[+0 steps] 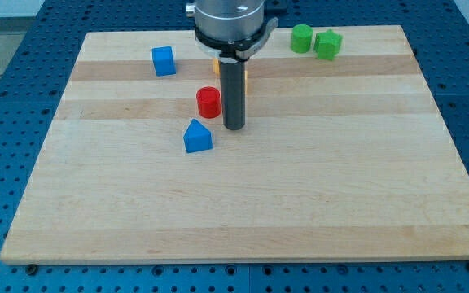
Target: Move the blue blocks to the center left of the board
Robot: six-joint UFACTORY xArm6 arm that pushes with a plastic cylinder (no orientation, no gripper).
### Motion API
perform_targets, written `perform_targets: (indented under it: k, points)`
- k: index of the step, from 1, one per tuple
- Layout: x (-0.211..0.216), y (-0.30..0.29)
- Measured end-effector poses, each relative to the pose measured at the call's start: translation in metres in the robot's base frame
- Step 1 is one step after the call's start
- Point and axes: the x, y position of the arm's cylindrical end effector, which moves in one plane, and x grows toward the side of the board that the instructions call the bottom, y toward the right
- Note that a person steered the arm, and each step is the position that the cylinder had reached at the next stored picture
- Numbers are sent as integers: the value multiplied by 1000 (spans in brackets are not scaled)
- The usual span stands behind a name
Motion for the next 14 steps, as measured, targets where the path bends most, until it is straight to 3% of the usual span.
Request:
perform_targets:
  k: [1, 2, 4, 6, 8, 10, 11, 12, 13, 14]
  points:
    - [26, 4]
    - [41, -32]
    - [15, -119]
    - [15, -200]
    - [-66, -117]
    - [-109, -51]
    - [-140, -75]
    - [-143, -106]
    - [-146, -107]
    - [-178, -106]
